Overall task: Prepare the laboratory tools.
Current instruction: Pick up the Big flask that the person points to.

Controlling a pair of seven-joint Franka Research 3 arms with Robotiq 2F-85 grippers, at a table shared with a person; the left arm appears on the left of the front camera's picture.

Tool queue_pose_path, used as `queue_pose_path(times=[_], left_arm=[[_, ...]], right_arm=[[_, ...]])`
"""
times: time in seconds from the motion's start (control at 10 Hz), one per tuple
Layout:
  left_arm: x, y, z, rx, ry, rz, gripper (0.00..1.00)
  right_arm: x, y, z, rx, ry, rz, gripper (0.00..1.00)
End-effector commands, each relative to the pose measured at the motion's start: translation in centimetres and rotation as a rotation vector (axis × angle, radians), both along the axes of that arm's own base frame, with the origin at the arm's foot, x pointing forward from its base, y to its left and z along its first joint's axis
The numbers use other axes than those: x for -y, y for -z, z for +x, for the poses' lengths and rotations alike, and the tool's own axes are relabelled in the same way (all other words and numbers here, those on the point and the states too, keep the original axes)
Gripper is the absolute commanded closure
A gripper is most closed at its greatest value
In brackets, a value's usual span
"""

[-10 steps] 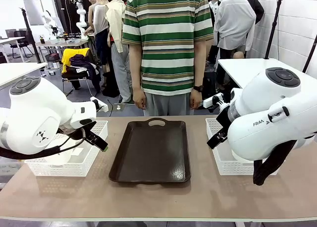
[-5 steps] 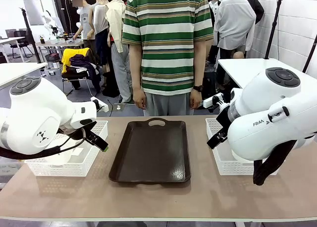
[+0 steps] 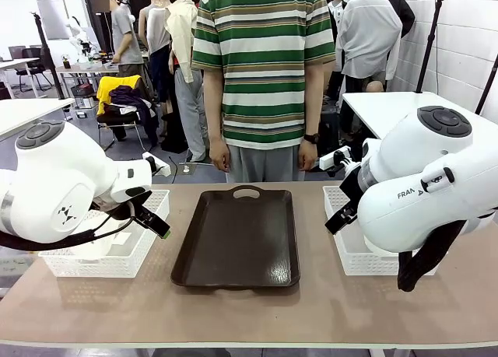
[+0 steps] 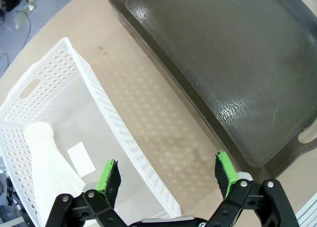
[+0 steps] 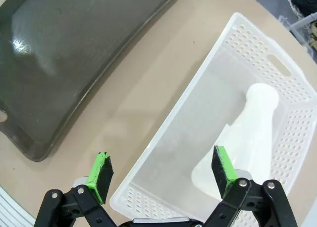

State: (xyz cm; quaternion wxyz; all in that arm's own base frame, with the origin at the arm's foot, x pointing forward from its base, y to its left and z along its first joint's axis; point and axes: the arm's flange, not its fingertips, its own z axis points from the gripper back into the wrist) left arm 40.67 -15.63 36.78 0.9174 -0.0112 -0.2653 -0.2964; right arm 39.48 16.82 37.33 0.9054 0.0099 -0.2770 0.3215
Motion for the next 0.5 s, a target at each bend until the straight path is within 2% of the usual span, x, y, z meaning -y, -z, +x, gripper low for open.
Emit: queue_pose_path(times=[0.0,0.1,0.4], left_arm=[[-0.1,0.0,0.0,0.000,-0.003,-0.001,0.00],[0.0,0.0,0.0,0.000,0.000,0.000,0.00],[-2.4,-3.2,-0.9,0.092,-0.074,0.010,0.00]], right_arm=[[0.0,0.0,0.0,0.000,0.001,0.001,0.00],[0.0,0.0,0.0,0.000,0.000,0.000,0.00],[1.4,-3.8,-1.5,-0.006,-0.014,0.037,0.00]])
